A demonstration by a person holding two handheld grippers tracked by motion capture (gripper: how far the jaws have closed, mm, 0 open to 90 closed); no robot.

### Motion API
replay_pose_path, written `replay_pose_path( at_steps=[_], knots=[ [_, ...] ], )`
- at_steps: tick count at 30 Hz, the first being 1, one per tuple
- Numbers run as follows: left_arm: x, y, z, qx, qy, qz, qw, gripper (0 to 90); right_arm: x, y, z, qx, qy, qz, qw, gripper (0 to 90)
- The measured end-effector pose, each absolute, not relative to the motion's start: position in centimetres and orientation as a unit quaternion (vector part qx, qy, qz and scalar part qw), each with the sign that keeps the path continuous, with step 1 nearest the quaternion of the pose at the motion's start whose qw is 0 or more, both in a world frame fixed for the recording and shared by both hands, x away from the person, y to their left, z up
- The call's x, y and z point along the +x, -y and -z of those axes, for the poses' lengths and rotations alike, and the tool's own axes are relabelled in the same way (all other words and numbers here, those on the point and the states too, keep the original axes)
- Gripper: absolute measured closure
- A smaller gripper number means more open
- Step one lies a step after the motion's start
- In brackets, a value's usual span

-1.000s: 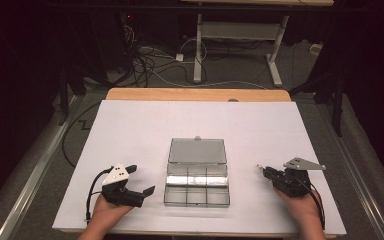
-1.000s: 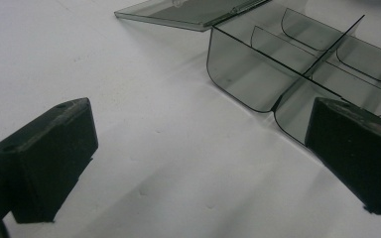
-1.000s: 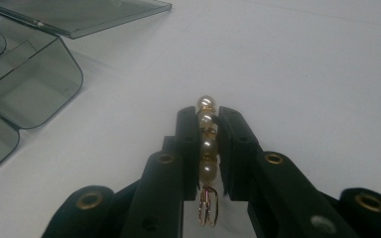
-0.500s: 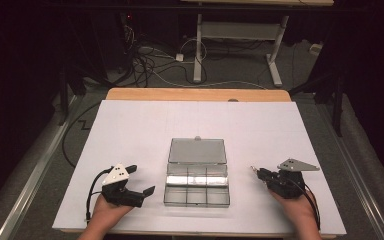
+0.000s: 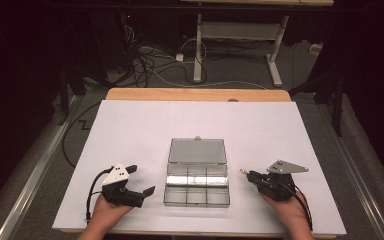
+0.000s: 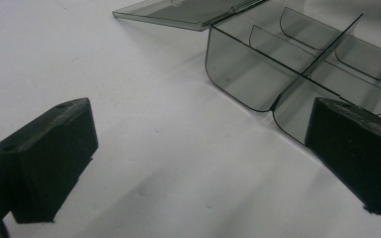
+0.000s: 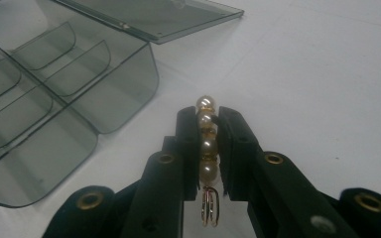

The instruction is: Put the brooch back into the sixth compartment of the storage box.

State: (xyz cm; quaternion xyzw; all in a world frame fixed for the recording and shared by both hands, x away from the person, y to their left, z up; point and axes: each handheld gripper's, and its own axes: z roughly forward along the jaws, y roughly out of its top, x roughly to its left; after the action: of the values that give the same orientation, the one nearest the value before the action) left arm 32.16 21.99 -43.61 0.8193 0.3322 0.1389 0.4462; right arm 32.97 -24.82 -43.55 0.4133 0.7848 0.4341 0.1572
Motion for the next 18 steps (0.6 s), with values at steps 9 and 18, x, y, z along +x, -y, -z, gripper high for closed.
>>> replay_pose_path(
  at_steps=[9, 18],
  knots=[
    [32.2, -22.0, 43.6, 0.820, -0.331, -0.138, 0.446, 0.0, 32.5, 23.6, 43.5, 0.398, -0.792, -0.439, 0.148, 81.3],
    [32.2, -22.0, 43.6, 0.820, -0.331, -0.138, 0.446, 0.0, 32.2, 23.2, 43.3, 0.394, -0.793, -0.441, 0.146, 81.3]
  ],
)
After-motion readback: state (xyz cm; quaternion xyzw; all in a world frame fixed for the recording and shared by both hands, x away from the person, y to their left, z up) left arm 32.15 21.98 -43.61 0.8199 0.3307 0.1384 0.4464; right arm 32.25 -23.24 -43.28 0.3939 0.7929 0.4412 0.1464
